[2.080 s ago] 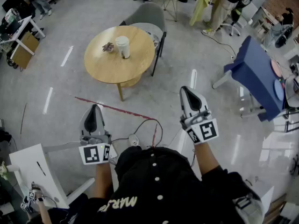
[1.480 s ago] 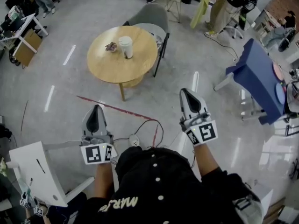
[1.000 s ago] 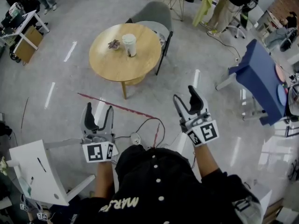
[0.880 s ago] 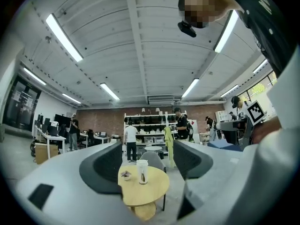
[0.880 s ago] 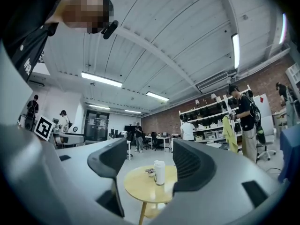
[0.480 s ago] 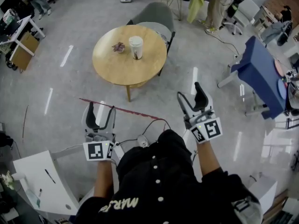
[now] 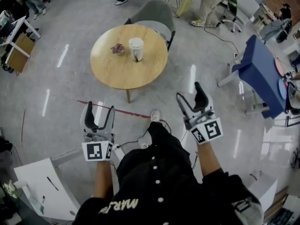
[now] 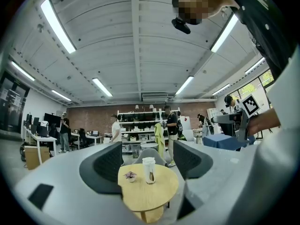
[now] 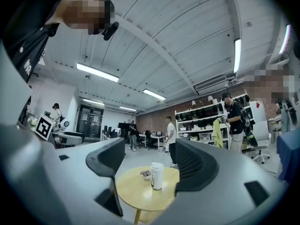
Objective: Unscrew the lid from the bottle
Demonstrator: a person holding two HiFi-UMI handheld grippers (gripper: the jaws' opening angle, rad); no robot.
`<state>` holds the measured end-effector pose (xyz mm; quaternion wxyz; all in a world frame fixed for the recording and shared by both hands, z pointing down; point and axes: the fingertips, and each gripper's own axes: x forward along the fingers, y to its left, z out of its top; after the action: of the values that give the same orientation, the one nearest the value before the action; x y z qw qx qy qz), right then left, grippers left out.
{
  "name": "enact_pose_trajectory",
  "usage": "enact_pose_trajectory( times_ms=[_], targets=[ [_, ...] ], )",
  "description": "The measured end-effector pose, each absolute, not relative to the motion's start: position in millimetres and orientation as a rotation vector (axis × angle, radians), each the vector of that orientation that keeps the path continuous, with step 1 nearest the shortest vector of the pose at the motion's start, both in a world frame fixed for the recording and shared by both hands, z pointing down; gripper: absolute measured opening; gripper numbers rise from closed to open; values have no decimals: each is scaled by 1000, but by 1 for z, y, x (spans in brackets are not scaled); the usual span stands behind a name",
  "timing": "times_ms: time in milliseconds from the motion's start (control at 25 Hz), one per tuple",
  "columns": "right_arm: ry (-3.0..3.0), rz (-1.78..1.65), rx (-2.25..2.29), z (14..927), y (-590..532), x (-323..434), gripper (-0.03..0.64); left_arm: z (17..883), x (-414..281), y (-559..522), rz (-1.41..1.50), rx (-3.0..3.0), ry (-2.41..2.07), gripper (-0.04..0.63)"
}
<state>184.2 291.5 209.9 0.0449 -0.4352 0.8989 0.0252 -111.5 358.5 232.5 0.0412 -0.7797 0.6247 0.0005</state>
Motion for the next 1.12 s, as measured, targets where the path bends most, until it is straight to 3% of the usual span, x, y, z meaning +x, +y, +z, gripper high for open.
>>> enact_pose_trajectory(
  times_ms=[1120],
  targets=[
    [2841,28,-1094,221,-13,156,333,230,-109,89,-121,-2303,1977,327]
  ],
)
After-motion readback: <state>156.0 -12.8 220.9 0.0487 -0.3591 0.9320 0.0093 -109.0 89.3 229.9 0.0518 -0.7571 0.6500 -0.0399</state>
